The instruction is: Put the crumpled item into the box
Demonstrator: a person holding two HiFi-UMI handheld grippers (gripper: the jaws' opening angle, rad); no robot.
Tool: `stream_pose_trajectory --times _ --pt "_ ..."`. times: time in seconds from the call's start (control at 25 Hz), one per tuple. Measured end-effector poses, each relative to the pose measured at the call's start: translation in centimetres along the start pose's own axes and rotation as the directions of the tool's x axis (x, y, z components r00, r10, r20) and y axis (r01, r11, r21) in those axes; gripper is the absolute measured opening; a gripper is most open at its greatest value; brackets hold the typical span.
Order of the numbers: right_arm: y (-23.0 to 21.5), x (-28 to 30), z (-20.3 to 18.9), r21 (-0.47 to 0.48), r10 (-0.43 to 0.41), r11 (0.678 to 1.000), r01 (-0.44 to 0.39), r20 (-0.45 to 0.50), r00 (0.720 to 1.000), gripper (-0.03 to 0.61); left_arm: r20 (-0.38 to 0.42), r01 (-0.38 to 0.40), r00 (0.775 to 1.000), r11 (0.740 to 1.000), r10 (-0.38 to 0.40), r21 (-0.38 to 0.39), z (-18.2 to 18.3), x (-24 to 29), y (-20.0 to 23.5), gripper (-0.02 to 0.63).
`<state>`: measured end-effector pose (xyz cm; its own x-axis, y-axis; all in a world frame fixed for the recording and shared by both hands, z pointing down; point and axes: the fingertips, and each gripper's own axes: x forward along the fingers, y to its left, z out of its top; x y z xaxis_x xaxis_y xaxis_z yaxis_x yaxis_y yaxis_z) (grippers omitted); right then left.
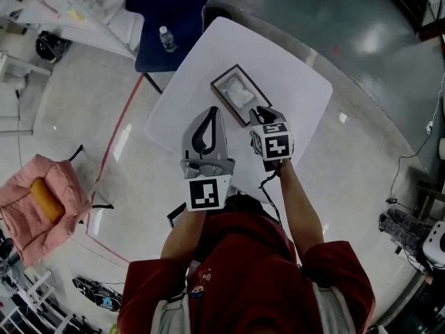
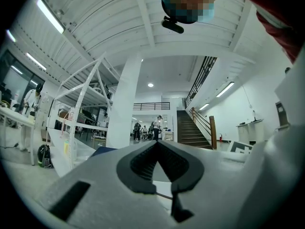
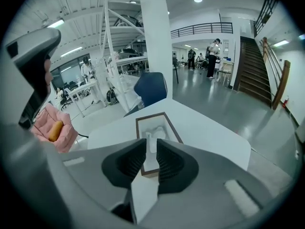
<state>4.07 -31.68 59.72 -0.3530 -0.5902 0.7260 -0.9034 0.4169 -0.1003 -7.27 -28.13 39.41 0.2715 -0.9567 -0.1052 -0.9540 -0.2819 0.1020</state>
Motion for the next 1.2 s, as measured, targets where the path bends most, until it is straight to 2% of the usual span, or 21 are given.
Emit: stream_pose_trajectory --times 0.4,0.64,0.96,1.12,1.2 --pt "0.9 -6.0 0.2 -0.016 0.018 1.000 -0.016 0.124 0.992 0.072 0.008 -0.014 1.000 1.000 0.013 0.012 1.3 -2.8 -3.0 0.003" --pt "1.6 -10.3 0.2 -0.037 0.021 0.999 -0.013 0.225 0.974 0.072 0.011 -0.010 1.000 1.000 0.009 0.015 2.0 -4.6 -5.1 0.003" --pt "2.5 -16.6 1.0 -0.074 0.054 0.997 -0.029 0.361 0.931 0.072 0.021 -0.003 1.000 1.000 0.002 0.022 3.2 -7.0 -7.8 0.003" --pt "3.1 -20.0 2.3 -0.075 0.072 0.996 -0.043 0.443 0.893 0.072 0.023 -0.043 0.999 0.999 0.042 0.025 3.5 -8.3 -7.9 0.003" --pt "3.0 -21.8 3.4 -0.033 0.072 0.997 -0.064 0.494 0.867 0.074 0.037 -0.080 0.996 0.997 0.080 0.015 4.2 -8.3 -7.4 0.003"
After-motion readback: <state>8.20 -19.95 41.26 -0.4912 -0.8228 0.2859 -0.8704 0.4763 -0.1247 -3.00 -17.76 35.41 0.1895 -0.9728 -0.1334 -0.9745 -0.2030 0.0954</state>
